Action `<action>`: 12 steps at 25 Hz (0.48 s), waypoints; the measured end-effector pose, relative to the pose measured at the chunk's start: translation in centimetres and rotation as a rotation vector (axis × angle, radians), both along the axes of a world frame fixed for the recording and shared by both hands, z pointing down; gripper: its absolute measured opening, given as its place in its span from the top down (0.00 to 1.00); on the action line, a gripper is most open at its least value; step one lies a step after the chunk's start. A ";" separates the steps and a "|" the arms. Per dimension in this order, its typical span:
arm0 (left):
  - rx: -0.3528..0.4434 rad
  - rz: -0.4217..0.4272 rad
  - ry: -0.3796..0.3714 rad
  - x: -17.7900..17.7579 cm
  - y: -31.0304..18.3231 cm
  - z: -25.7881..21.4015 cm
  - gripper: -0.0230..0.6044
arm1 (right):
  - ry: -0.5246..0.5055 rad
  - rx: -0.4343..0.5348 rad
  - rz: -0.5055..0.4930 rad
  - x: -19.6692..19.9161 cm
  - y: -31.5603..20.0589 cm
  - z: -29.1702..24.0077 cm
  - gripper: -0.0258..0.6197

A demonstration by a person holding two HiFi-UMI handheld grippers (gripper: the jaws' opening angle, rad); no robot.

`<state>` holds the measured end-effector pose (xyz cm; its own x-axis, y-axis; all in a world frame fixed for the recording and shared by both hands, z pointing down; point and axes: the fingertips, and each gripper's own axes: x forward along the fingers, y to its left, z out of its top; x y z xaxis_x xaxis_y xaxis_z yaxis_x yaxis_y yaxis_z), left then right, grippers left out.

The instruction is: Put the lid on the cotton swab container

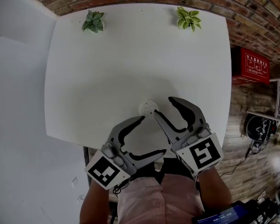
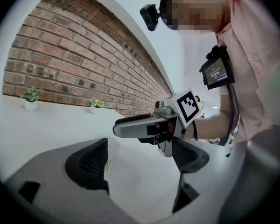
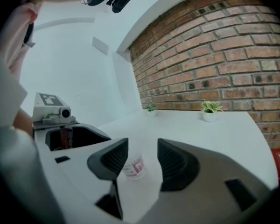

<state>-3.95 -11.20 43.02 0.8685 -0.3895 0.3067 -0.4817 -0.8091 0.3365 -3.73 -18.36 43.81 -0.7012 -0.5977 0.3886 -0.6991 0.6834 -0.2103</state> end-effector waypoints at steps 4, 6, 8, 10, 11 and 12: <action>0.003 0.035 -0.009 0.2 0.5 0.2 0.27 | 0.026 -0.022 -0.020 -0.3 0.5 0.5 0.65; -0.010 0.029 -0.002 0.2 0.5 0.4 0.27 | 0.041 -0.023 -0.025 -0.4 0.6 0.9 0.65; -0.016 0.027 0.004 0.1 0.5 0.5 0.27 | 0.038 -0.023 -0.025 -0.5 0.7 1.1 0.65; -0.022 0.024 0.009 0.0 0.5 0.6 0.27 | 0.027 -0.027 -0.025 -0.5 0.7 1.2 0.65; -0.026 0.022 0.011 0.0 0.5 0.6 0.27 | 0.020 -0.028 -0.026 -0.5 0.7 1.2 0.65; -0.031 0.019 0.013 0.0 0.5 0.6 0.27 | 0.014 -0.028 -0.027 -0.6 0.7 1.2 0.65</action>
<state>-3.96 -10.67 43.63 0.8798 -0.3632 0.3066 -0.4614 -0.8074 0.3677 -4.28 -17.61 45.05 -0.7114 -0.5672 0.4150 -0.6834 0.6961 -0.2200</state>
